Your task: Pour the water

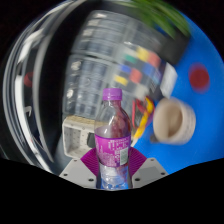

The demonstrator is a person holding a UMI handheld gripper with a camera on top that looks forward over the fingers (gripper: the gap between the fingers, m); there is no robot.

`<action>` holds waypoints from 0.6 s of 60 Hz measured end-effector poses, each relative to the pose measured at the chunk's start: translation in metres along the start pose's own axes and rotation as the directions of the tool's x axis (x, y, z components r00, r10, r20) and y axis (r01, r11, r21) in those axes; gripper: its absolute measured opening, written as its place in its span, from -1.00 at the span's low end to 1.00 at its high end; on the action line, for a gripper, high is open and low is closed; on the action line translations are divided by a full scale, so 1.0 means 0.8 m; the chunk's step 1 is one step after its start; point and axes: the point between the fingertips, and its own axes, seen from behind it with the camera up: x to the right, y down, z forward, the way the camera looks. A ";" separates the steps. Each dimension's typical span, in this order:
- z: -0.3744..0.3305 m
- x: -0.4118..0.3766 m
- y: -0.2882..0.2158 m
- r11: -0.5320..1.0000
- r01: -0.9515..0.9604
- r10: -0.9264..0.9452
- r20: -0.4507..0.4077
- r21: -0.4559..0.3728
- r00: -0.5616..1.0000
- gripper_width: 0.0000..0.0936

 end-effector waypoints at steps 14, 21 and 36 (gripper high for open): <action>0.048 -0.105 -0.138 0.538 0.827 -0.794 -0.232 0.160 0.562 -0.24; 0.079 -0.130 -0.200 0.363 0.906 -0.837 -0.352 0.216 0.419 -0.24; 0.202 -0.079 -0.241 0.307 0.941 -0.831 -0.442 0.142 0.338 -0.24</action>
